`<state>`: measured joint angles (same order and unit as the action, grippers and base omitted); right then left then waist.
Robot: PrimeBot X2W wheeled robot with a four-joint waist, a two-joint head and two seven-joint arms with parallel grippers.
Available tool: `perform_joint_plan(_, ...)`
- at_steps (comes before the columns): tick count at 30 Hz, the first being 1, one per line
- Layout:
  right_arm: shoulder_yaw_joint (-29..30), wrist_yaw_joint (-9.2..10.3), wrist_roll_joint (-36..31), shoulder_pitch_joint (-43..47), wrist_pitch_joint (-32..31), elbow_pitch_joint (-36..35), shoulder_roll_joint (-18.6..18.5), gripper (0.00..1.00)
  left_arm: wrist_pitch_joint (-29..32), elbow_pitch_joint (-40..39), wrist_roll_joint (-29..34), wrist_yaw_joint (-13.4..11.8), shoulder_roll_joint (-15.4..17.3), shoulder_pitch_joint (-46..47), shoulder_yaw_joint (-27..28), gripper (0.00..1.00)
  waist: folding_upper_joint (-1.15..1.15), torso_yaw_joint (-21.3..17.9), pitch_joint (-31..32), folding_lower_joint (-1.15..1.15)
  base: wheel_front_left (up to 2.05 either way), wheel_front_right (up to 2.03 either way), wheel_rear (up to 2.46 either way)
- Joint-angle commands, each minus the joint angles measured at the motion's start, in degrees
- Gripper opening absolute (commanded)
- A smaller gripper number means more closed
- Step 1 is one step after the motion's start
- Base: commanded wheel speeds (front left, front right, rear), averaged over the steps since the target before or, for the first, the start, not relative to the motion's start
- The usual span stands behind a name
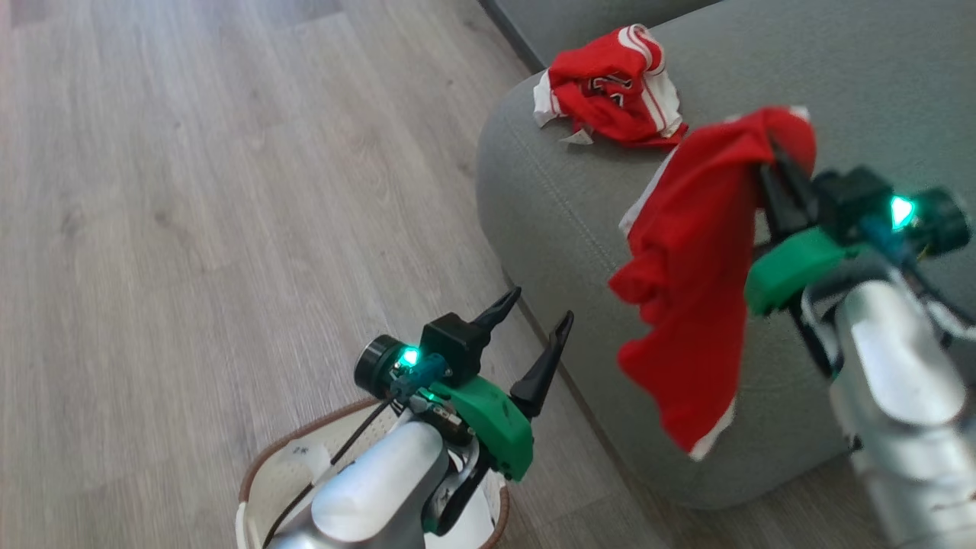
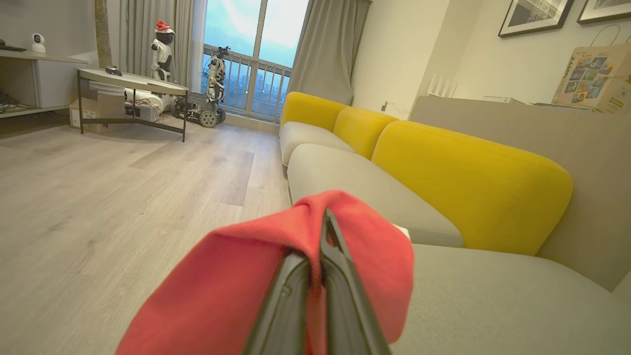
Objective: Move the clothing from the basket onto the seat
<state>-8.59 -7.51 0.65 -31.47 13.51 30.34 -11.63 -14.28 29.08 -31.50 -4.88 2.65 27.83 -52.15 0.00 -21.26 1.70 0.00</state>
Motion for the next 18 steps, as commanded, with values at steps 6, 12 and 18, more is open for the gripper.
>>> perform_joint_plan(6,-1.22,0.02,1.15,-9.65,-0.67,0.18,-2.79,0.00,-0.72,-2.37,1.29,-0.99,0.23,3.77,3.05,1.00,0.00,2.26,-2.74,0.00,0.00,0.00,0.00)
perform_joint_plan(12,-0.58,0.02,2.90,-19.59,-1.75,4.14,-7.41,0.00,-0.72,-3.12,3.78,-1.13,0.38,5.23,3.83,1.00,0.00,4.78,-8.14,0.00,0.00,0.00,0.00)
perform_joint_plan(18,3.54,0.02,2.40,-30.46,-2.59,8.38,-13.78,0.00,-0.66,-4.90,6.43,-1.22,1.52,8.67,3.69,1.00,0.00,8.18,-16.24,0.00,0.00,0.00,0.00)
